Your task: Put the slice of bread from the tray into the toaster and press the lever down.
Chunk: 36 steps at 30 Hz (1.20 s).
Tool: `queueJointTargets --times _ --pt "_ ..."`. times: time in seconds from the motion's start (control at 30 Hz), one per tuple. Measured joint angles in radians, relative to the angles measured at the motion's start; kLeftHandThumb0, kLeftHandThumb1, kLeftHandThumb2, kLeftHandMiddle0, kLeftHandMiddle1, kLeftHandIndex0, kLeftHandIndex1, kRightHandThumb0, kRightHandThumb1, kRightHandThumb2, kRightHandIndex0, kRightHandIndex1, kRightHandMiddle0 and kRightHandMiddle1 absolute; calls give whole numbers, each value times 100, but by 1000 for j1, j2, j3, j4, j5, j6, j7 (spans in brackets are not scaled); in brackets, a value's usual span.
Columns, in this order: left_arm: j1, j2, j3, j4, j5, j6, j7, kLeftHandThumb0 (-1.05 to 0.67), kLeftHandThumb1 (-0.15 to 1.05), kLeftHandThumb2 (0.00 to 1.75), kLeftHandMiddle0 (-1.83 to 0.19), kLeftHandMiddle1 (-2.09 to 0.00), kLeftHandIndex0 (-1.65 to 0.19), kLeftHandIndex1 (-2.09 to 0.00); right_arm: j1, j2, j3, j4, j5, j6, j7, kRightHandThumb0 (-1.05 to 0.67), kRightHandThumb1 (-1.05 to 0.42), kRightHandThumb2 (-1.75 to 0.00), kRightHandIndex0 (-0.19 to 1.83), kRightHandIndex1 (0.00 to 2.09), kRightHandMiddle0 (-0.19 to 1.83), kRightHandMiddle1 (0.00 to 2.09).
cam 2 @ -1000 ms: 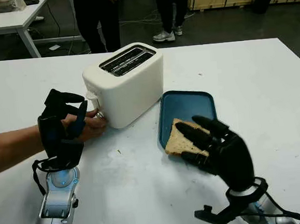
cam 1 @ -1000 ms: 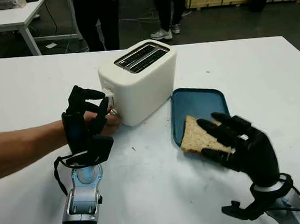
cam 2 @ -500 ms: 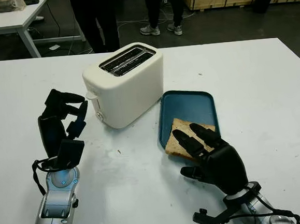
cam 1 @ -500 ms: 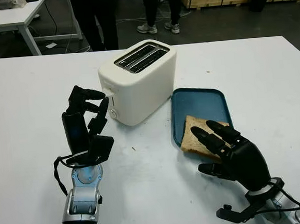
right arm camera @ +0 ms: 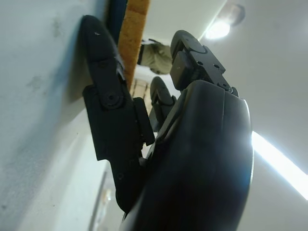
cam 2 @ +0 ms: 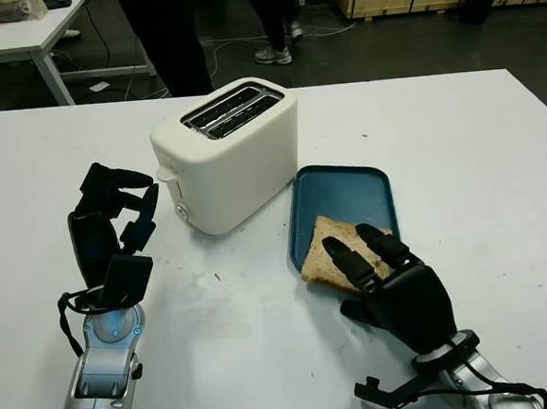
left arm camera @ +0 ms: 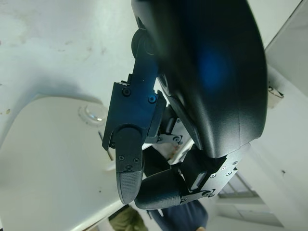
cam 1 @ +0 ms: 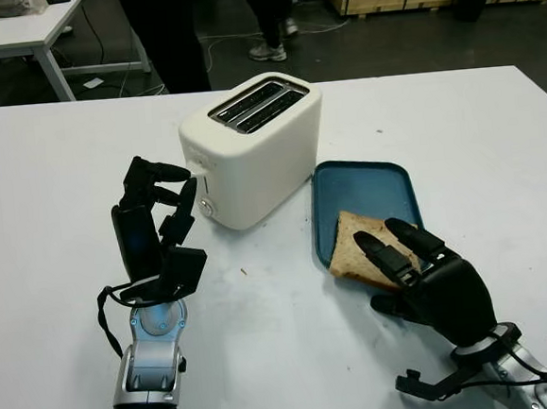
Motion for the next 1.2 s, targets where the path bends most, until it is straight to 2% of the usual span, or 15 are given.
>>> queueJointTargets --times 0.13,0.37,0.43,0.5,0.53,0.57,0.6,0.7,0.93,1.1,1.2 --pt "1 0 0 -1 -1 0 -1 -51 92 30 -57 -175 -47 -149 -3 -6 18 -19 -27 84 34 -50 -90 -1 50 6 41 3" --pt "6 -3 -1 -13 0 0 -1 -51 92 30 -58 -175 -47 -150 -10 -25 32 -38 -31 154 81 -39 -92 -6 72 15 58 7" --pt "6 -5 -2 -14 0 0 -1 -50 92 30 -58 -175 -47 -151 -13 -29 39 -44 -31 165 94 -36 -92 -9 55 79 73 6" --pt "6 -5 -1 -17 0 0 -1 -50 92 30 -58 -175 -47 -151 -12 -34 42 -56 -30 171 120 -35 -92 -8 41 144 86 19" --pt "7 -5 -1 -19 0 0 -1 -50 92 30 -58 -175 -47 -151 -11 -37 42 -62 -28 170 132 -34 -92 -10 40 162 73 58" --pt "7 -5 -1 -21 0 0 -1 -49 92 30 -57 -175 -47 -151 -9 -38 42 -65 -26 170 137 -35 -92 -11 44 168 59 97" --pt "7 -5 -1 -23 -1 0 -1 -50 92 30 -57 -175 -47 -150 -6 -39 42 -70 -20 170 142 -34 -92 -16 50 172 48 129" --pt "8 -5 -1 -27 0 0 -1 -49 92 30 -57 -175 -47 -150 -1 -48 42 -80 19 159 157 -35 -92 -24 54 174 36 162" --pt "8 -5 -2 -27 0 0 -1 -50 92 31 -58 -175 -47 -150 4 -82 41 -91 61 118 168 -36 -92 -33 63 175 40 166" --pt "8 -5 -2 -27 0 0 -1 -50 92 31 -57 -175 -47 -149 2 -95 41 -91 51 104 112 -36 -92 -28 63 175 42 167" --pt "8 -5 -3 -27 0 0 -4 -50 92 31 -57 -175 -47 -150 -22 -101 40 -70 46 76 16 -35 -92 -19 64 175 48 163"
